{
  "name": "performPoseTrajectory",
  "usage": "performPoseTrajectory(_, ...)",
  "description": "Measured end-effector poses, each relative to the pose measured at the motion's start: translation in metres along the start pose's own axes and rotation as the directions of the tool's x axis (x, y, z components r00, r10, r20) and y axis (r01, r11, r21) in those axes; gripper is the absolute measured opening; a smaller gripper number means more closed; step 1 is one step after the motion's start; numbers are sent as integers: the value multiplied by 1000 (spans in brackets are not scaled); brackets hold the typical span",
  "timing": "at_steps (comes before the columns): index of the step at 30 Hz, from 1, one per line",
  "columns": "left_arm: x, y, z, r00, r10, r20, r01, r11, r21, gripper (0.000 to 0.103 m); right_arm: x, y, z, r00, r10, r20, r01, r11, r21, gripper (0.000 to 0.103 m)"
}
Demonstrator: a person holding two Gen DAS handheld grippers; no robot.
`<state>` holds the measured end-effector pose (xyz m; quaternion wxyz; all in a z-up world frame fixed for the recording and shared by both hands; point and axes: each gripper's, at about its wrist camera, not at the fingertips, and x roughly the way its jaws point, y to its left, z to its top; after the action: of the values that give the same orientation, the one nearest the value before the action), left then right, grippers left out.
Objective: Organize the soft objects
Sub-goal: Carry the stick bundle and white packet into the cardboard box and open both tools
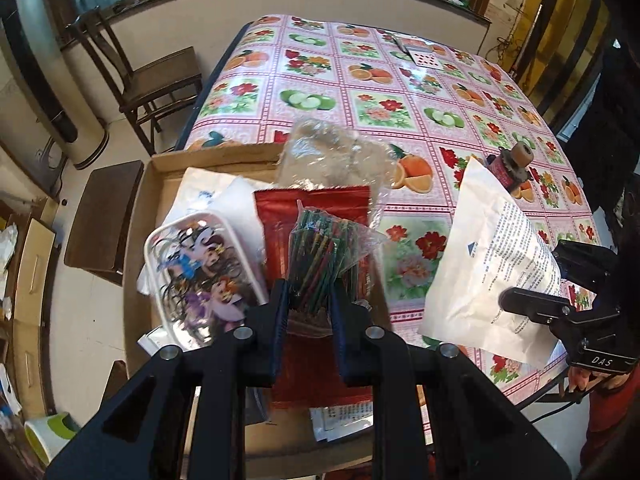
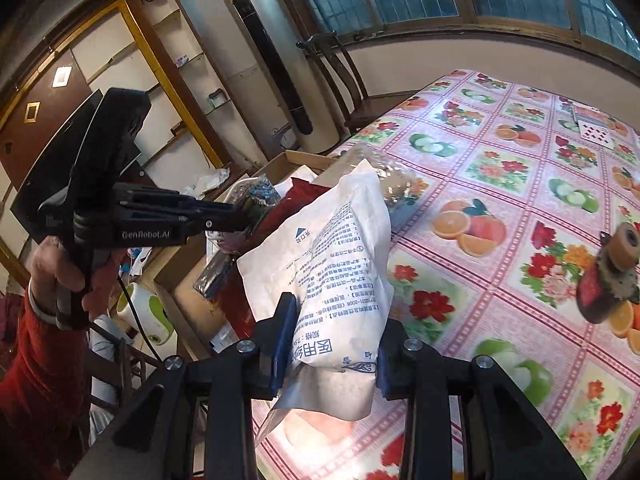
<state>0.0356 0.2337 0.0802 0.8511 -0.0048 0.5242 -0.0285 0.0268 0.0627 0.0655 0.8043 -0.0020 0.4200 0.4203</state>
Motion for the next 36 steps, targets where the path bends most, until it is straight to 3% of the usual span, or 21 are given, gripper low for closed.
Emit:
performPoseTrajectory(9, -8, 53, -39, 992, 119, 51, -112, 987, -115, 18, 56, 44, 23, 1000, 4, 26, -5, 999, 35, 35)
performPoseTrajectory(17, -5, 75, -57, 974, 209, 83, -192, 966, -176, 18, 81, 67, 23, 998, -26, 50, 22, 996, 82, 35)
performPoseTrajectory(29, 5, 79, -71, 966, 236, 105, -210, 955, -210, 18, 93, 89, 18, 988, -139, 66, 136, 990, 41, 36)
performPoseTrajectory(36, 12, 76, -73, 971, 222, 90, -200, 957, -212, 18, 95, 100, 10, 983, -176, 57, 175, 984, 13, 47)
